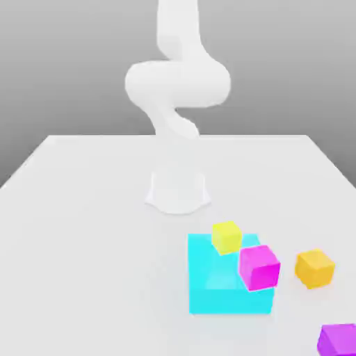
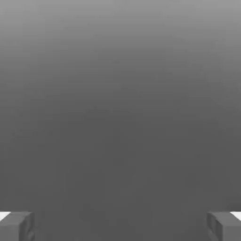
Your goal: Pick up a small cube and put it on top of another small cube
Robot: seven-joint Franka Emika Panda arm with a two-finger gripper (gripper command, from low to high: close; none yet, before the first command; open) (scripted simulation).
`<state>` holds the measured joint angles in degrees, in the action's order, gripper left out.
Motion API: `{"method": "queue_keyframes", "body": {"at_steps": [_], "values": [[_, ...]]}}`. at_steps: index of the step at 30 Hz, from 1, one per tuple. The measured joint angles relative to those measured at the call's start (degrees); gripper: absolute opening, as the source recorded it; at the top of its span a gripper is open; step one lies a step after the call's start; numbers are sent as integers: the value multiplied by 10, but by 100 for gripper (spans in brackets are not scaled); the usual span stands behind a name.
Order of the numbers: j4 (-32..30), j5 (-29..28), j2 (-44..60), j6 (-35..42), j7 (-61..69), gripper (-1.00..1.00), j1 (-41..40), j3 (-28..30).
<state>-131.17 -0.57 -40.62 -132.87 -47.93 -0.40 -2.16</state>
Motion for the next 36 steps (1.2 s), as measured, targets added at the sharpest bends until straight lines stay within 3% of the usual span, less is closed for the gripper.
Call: {"method": "queue_keyframes", "body": {"at_steps": [17,31,35,36], "values": [[42,-88,356,-74,-178,0,6,-133],[74,-135,642,-138,-306,0,94,-155],[92,-163,725,-192,-333,0,121,-128],[95,-169,739,-202,-337,-100,126,-122]]}}
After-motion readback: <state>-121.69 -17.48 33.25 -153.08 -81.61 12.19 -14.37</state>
